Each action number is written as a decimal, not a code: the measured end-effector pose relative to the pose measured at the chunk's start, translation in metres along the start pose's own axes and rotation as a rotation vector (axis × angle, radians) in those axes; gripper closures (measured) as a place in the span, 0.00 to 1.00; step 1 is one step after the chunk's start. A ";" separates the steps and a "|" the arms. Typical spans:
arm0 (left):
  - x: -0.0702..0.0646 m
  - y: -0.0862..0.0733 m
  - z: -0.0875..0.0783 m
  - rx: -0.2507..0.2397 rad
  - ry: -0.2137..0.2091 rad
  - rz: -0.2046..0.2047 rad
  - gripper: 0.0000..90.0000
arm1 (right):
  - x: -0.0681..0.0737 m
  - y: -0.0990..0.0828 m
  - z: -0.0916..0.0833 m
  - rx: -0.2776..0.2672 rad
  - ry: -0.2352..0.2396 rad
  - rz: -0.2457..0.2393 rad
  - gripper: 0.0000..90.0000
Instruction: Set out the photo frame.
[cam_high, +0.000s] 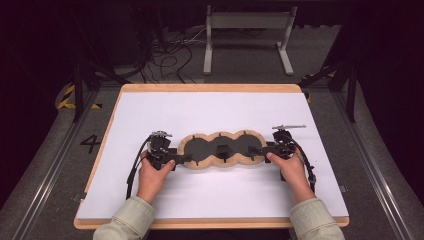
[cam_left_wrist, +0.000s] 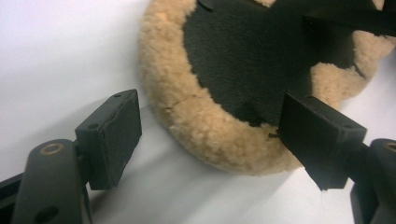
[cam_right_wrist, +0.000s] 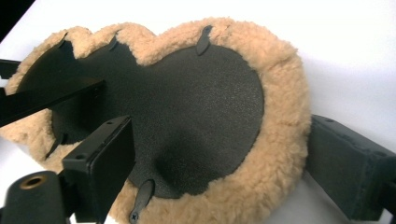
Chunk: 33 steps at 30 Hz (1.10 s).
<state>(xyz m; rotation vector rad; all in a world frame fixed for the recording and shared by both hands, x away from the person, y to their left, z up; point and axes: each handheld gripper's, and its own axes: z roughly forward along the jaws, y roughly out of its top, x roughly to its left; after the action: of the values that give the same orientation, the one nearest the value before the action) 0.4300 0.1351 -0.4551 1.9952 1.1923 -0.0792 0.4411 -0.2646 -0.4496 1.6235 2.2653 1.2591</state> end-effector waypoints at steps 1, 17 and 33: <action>-0.002 0.000 0.001 0.001 -0.007 -0.001 0.26 | 0.001 0.000 0.000 -0.001 -0.007 -0.007 0.14; -0.004 0.000 0.000 -0.011 0.041 -0.033 0.34 | -0.003 -0.002 -0.006 -0.025 -0.049 0.061 0.39; -0.022 -0.009 -0.022 -0.060 0.123 0.027 0.57 | 0.012 -0.009 -0.035 -0.043 -0.071 -0.118 0.56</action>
<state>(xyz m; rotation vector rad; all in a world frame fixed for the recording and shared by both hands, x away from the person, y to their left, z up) 0.4039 0.1355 -0.4361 1.9869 1.2297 0.0933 0.4120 -0.2757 -0.4276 1.4723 2.2397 1.1944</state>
